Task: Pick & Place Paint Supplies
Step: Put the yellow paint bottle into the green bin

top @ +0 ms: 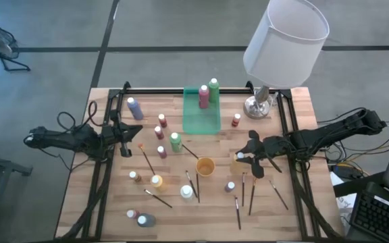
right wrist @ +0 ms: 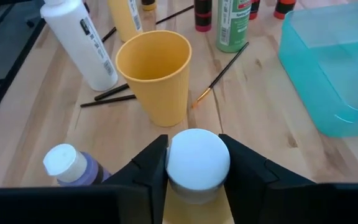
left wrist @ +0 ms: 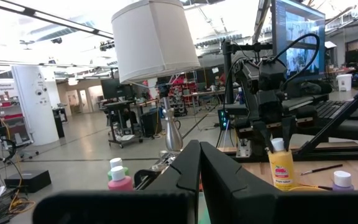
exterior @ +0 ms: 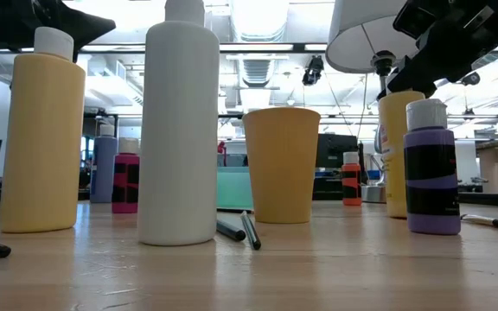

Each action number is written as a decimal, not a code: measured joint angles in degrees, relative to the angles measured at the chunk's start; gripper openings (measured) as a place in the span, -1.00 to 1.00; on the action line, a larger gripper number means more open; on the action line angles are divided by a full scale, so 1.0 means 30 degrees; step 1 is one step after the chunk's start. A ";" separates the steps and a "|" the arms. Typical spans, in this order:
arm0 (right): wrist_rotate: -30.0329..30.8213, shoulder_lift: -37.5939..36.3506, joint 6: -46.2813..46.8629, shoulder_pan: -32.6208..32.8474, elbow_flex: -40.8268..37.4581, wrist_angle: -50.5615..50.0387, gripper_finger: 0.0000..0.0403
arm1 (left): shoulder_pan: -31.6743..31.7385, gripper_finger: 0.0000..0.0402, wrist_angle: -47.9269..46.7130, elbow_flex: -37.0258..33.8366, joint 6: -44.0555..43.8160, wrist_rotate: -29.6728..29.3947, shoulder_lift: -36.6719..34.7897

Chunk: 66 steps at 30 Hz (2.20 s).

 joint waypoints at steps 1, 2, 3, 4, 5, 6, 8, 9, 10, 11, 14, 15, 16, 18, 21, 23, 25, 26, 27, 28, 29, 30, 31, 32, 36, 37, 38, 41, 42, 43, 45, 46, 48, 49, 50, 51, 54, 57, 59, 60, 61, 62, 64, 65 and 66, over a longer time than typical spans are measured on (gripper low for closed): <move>0.0057 0.0000 -0.0007 0.0000 0.0000 0.0007 -0.41 | 0.0000 -0.92 0.0000 0.0000 0.0000 0.0007 -0.0007; 0.0064 0.0000 0.0000 -0.0007 0.0000 0.0025 -0.39 | 0.0000 -0.92 0.0000 0.0000 0.0000 0.0006 -0.0005; 0.0063 0.0000 0.0000 -0.0007 -0.0010 0.0083 -0.38 | 0.0000 -0.92 -0.0006 0.0000 0.0000 0.0001 0.0000; 0.0064 0.0007 -0.0013 -0.0001 -0.0015 0.0148 -0.38 | 0.0000 -0.92 -0.0007 0.0000 0.0000 0.0003 -0.0007; 0.0064 0.0007 -0.0063 0.0000 -0.0022 0.0221 -0.39 | 0.0000 -0.92 -0.0007 0.0000 0.0000 0.0004 0.0001; 0.0064 0.0007 -0.0155 0.0000 -0.0029 0.0342 -0.40 | 0.0000 -0.92 0.0000 0.0000 0.0000 0.0005 0.0001; 0.0169 0.0007 -0.0493 -0.0004 -0.0029 0.0664 -0.44 | 0.0000 -0.92 -0.0007 0.0000 0.0000 0.0000 0.0001; 0.0286 0.0007 -0.0658 0.0000 -0.0029 0.0881 -0.44 | 0.0000 -0.92 -0.0007 0.0000 0.0000 0.0000 -0.0006; 0.0472 0.0007 -0.0856 0.0000 -0.0029 0.1089 -0.44 | 0.0000 -0.92 0.0000 0.0000 0.0000 0.0006 -0.0007; 0.0622 0.0007 -0.1161 -0.0011 -0.0029 0.1324 -0.44 | 0.0000 -0.92 -0.0002 0.0000 0.0000 0.0000 -0.0002; 0.0794 0.0007 -0.1951 -0.0171 -0.0029 0.2166 -0.43 | 0.0000 -0.92 -0.0007 0.0000 0.0000 0.0007 0.0001; 0.0813 0.0001 -0.2088 -0.0258 -0.0029 0.2487 -0.41 | 0.0000 -0.92 0.0000 0.0000 0.0000 0.0000 0.0001; 0.0861 0.0000 -0.2168 -0.0322 -0.0029 0.2828 -0.40 | 0.0000 -0.92 -0.0001 0.0000 0.0000 0.0000 0.0001; 0.0917 0.0000 -0.2269 -0.0496 -0.0029 0.3370 -0.38 | 0.0000 -0.92 -0.0007 0.0000 0.0000 0.0000 -0.0001; 0.0972 0.0000 -0.2650 -0.0793 -0.0029 0.3916 -0.41 | 0.0000 -0.92 -0.0003 -0.0003 0.0000 0.0000 0.0001; 0.1054 0.0000 -0.2888 -0.1064 -0.0029 0.4313 -0.44 | 0.0000 -0.92 -0.0007 0.0000 0.0000 0.0002 -0.0001; 0.1083 -0.0005 -0.3104 -0.1422 -0.0022 0.4935 -0.44 | 0.0000 -0.92 -0.0007 0.0000 0.0000 0.0004 0.0001; 0.1106 -0.0007 -0.3227 -0.1617 -0.0022 0.5310 -0.44 | 0.0000 -0.92 -0.0004 0.0000 0.0000 0.0000 0.0001; 0.1113 -0.0015 -0.3389 -0.1800 -0.0022 0.5715 -0.44 | 0.0000 -0.92 -0.0007 0.0000 0.0000 0.0000 0.0000; 0.1113 -0.0015 -0.3565 -0.2004 -0.0022 0.6119 -0.44 | 0.0000 -0.92 -0.0001 0.0000 0.0000 0.0000 0.0001; 0.1110 -0.0015 -0.3724 -0.2201 -0.0022 0.6531 -0.43 | 0.0000 -0.92 -0.0005 0.0000 0.0000 0.0006 -0.0006; 0.1104 -0.0015 -0.3915 -0.2388 -0.0021 0.6965 -0.41 | 0.0000 -0.92 -0.0007 0.0000 0.0000 0.0003 0.0001; 0.1099 -0.0015 -0.4120 -0.2607 -0.0008 0.7343 -0.40 | 0.0000 -0.92 -0.0007 0.0000 0.0000 0.0004 -0.0007; 0.1091 -0.0022 -0.4323 -0.2837 0.0075 0.7504 -0.39 | 0.0000 -0.92 -0.0003 0.0000 0.0000 0.0002 -0.0004; 0.0986 0.0206 -0.4660 -0.3753 0.1105 0.7345 -0.43 | 0.0000 -0.92 0.0000 0.0000 0.0000 0.0000 0.0001; 0.0956 0.0395 -0.4713 -0.3962 0.1460 0.7392 -0.44 | 0.0000 -0.92 -0.0005 0.0000 0.0000 0.0002 0.0001; 0.0908 0.0663 -0.4821 -0.4190 0.1803 0.7408 -0.44 | 0.0000 -0.92 -0.0007 0.0000 0.0000 0.0000 -0.0002; 0.0838 0.2082 -0.5566 -0.4871 0.3043 0.7370 -0.44 | 0.0000 -0.92 -0.0005 0.0000 0.0000 0.0005 -0.0002; 0.0809 0.2678 -0.5748 -0.5144 0.3480 0.7299 -0.44 | 0.0000 -0.92 -0.0005 0.0000 0.0000 0.0000 0.0001; 0.0800 0.3364 -0.5916 -0.5455 0.3981 0.7161 -0.44 | 0.0000 -0.92 0.0006 0.0000 0.0000 0.0001 -0.0006; 0.0800 0.4767 -0.6003 -0.6125 0.4989 0.7133 -0.42 | 0.0000 -0.92 0.0000 0.0000 0.0000 0.0000 -0.0007; 0.0807 0.5495 -0.5989 -0.6477 0.5475 0.7143 -0.42 | 0.0000 -0.92 -0.0003 0.0000 0.0000 0.0007 0.0001; 0.0829 0.6757 -0.5812 -0.7228 0.6463 0.7133 -0.41 | 0.0000 -0.92 0.0000 0.0000 0.0000 0.0001 -0.0006; 0.0825 0.7356 -0.5652 -0.7602 0.6942 0.7158 -0.42 | 0.0000 -0.92 -0.0007 0.0000 0.0000 0.0002 -0.0007; 0.0820 0.7930 -0.5494 -0.7985 0.7396 0.7173 -0.43 | 0.0000 -0.92 -0.0003 0.0000 0.0000 0.0000 0.0001; 0.0816 0.8483 -0.5255 -0.8368 0.7833 0.7169 -0.44 | 0.0000 -0.92 0.0000 -0.0002 0.0000 0.0002 -0.0002; 0.0059 1.0060 -0.4390 -0.9483 0.8921 0.7198 -0.44 | 0.0000 -0.92 0.0000 0.0000 0.0000 0.0000 -0.0007; -0.0836 1.1556 -0.3724 -1.0432 0.9762 0.6925 -0.43 | 0.0000 -0.92 0.0000 0.0000 0.0000 0.0000 -0.0005; -0.0978 1.2476 -0.3418 -1.0908 1.0181 0.6730 -0.42 | 0.0000 -0.92 0.0000 0.0000 0.0000 0.0007 0.0001; -0.0978 1.2914 -0.3364 -1.1103 1.0297 0.6739 -0.42 | 0.0000 -0.92 -0.0002 0.0000 0.0000 0.0000 -0.0001; -0.0973 1.3315 -0.3344 -1.1267 1.0415 0.6735 -0.41 | 0.0000 -0.92 -0.0006 0.0000 0.0000 0.0006 0.0001; -0.0970 1.3697 -0.3344 -1.1383 1.0535 0.6727 -0.42 | 0.0000 -0.92 0.0000 0.0000 0.0000 0.0000 0.0000; -0.0949 1.4299 -0.3425 -1.1529 1.0711 0.6732 -0.44 | 0.0000 -0.92 -0.0007 0.0000 0.0000 0.0000 -0.0003; -0.0941 1.4520 -0.3486 -1.1569 1.0758 0.6730 -0.44 | 0.0000 -0.92 -0.0001 0.0000 0.0000 0.0000 -0.0006; -0.0949 1.4685 -0.3611 -1.1595 1.0808 0.6712 -0.44 | 0.0000 -0.92 0.0000 0.0000 0.0000 0.0000 -0.0001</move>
